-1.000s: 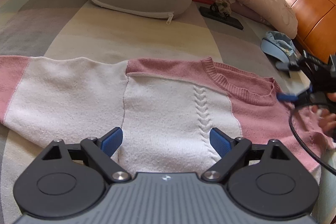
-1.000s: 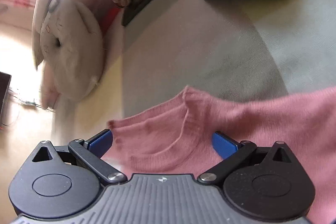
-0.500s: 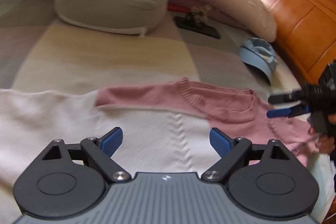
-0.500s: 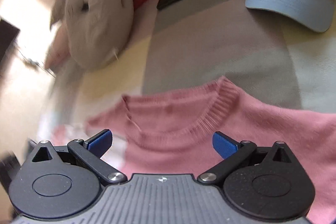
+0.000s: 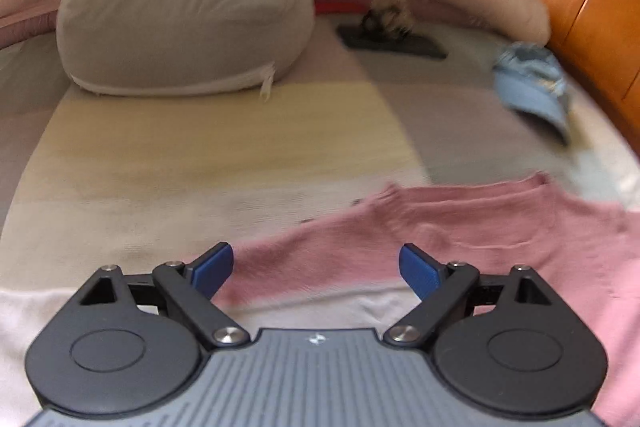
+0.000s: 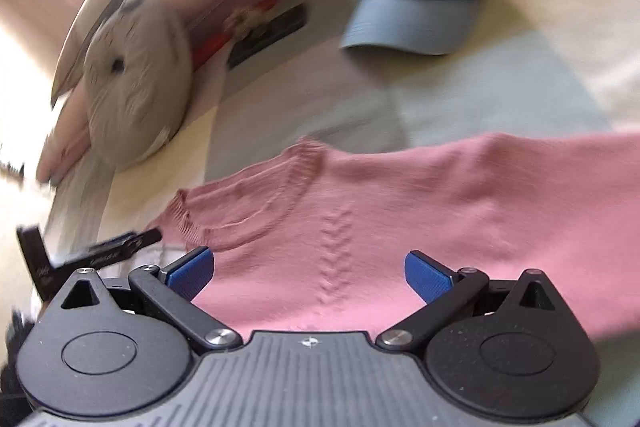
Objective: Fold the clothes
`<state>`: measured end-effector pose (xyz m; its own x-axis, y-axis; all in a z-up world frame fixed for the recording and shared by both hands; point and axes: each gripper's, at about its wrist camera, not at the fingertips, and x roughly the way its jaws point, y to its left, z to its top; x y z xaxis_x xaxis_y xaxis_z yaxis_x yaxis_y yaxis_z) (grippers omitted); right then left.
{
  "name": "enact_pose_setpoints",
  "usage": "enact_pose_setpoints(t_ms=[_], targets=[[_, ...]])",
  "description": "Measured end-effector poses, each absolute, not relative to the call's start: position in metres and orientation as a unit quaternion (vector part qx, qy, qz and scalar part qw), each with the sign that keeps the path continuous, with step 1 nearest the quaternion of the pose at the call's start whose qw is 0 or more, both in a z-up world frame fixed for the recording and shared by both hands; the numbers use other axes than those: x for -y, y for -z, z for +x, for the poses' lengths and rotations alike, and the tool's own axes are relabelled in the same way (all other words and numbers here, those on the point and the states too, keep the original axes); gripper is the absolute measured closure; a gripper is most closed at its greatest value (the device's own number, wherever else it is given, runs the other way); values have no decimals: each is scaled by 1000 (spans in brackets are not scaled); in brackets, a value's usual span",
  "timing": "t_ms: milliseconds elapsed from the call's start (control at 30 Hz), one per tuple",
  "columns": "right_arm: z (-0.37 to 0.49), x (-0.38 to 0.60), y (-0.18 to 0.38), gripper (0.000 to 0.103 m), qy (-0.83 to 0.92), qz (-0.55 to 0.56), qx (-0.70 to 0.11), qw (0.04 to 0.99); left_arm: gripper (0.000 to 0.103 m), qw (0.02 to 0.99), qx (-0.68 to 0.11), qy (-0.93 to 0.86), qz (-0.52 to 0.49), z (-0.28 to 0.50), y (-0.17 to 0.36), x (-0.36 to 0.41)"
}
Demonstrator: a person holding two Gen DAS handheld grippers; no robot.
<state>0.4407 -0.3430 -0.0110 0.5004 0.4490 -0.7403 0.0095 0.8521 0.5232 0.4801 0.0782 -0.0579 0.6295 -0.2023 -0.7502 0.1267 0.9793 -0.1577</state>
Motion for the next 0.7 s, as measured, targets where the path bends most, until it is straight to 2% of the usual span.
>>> enact_pose_setpoints(t_ms=[167, 500, 700], targets=[[401, 366, 5, 0, -119, 266, -472, 832, 13, 904, -411, 90, -71, 422, 34, -85], [338, 367, 39, 0, -156, 330, -473, 802, 12, 875, -468, 62, -102, 341, 23, -71], [334, 347, 45, 0, -222, 286, -480, 799, 12, 885, -460, 27, -72, 308, -1, -53]])
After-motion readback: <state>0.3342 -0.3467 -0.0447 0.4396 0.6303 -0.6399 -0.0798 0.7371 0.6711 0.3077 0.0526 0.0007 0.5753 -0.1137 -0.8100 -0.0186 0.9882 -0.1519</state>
